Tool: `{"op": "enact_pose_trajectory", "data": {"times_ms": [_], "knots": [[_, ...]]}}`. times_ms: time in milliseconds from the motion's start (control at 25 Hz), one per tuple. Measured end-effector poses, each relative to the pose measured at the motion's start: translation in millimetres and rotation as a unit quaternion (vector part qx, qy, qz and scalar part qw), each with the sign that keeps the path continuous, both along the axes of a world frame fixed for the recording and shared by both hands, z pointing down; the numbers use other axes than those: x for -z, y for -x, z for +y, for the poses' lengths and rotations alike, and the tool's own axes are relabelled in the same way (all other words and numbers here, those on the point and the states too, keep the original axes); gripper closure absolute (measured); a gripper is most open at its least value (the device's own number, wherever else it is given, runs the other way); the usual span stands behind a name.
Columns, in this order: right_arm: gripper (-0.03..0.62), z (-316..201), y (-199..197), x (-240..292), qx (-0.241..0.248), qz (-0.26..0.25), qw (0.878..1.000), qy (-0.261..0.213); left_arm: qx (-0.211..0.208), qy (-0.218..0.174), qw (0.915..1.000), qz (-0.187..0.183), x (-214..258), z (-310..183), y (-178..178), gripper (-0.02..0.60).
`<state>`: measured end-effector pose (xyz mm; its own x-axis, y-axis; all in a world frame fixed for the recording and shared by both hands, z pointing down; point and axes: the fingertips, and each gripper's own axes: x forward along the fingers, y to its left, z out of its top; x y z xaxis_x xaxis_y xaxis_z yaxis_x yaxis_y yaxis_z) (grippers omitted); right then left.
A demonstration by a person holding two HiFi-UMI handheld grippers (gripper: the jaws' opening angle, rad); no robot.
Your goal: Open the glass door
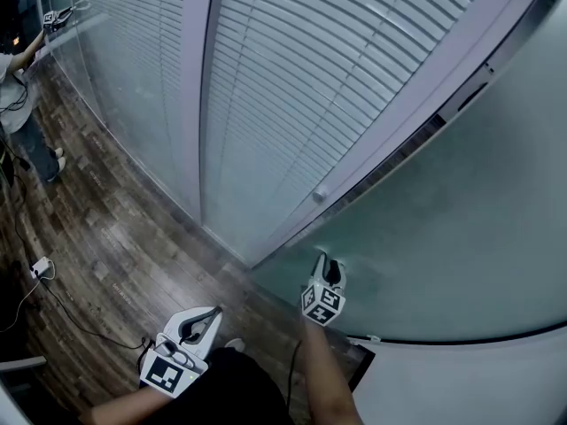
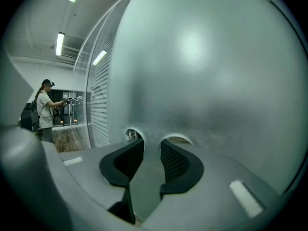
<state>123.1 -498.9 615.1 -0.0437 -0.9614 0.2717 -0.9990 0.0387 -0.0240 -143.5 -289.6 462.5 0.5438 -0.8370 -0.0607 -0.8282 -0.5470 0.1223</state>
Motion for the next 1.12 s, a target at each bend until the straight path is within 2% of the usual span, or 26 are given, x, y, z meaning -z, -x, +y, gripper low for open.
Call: {"op": "enact_pose_trajectory", "data": {"times_ms": [680, 1120], "knots": [[0.482, 53.8, 23.8, -7.1, 0.025, 0.004, 1.000, -0.006, -0.027, 0.003, 0.9996, 0.006, -10.4, 20.3, 2.8, 0.581], [0.482, 102.2, 38.0, -6.3, 0.027, -0.004, 1.000, -0.011, -0.079, 0.000, 0.9968, 0.015, -6.5, 35.4, -11.9, 0.581]]}}
